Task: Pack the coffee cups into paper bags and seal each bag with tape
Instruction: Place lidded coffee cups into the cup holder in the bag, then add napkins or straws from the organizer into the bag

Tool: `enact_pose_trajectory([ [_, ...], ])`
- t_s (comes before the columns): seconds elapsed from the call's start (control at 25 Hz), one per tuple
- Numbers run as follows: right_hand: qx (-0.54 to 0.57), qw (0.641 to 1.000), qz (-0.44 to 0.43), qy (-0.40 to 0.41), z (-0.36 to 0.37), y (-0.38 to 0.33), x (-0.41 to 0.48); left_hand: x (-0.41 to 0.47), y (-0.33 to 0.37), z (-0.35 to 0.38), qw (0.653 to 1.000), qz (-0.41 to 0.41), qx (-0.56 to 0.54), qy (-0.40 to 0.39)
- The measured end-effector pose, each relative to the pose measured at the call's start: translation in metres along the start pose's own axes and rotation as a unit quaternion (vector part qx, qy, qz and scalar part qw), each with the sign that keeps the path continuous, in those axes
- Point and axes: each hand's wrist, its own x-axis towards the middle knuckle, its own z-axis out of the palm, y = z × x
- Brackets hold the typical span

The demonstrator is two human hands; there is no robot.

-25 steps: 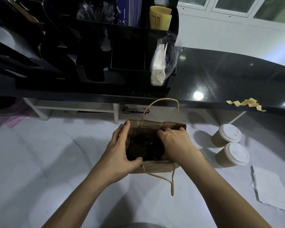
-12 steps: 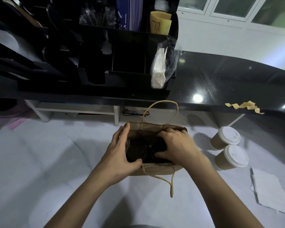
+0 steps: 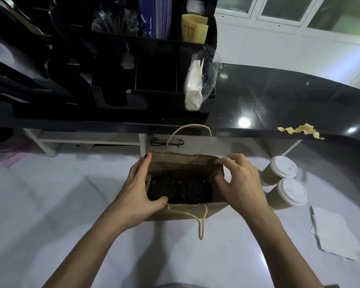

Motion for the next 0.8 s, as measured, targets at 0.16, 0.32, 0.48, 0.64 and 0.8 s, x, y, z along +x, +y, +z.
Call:
enact_pose_trajectory([
  [0.16, 0.042, 0.999, -0.005, -0.031, 0.002, -0.015, -0.002, -0.004, -0.005, -0.009, 1.0, -0.013, -0.005, -0.001],
  [0.32, 0.068, 0.997, -0.016, -0.041, 0.01, -0.029, 0.0, -0.01, -0.012, -0.025, 1.0, -0.023, -0.002, 0.002],
  [0.48, 0.084, 0.995, -0.029, -0.046, 0.018, -0.048, 0.001, -0.019, -0.023, -0.042, 0.999, -0.033, -0.002, 0.011],
  [0.64, 0.085, 0.994, -0.041, -0.057, 0.023, -0.063, 0.002, -0.025, -0.03, -0.056, 0.999, -0.045, -0.013, 0.024],
  [0.8, 0.087, 0.993, -0.048, -0.067, 0.022, -0.073, 0.002, -0.03, -0.034, -0.062, 0.998, -0.053, -0.01, 0.029],
])
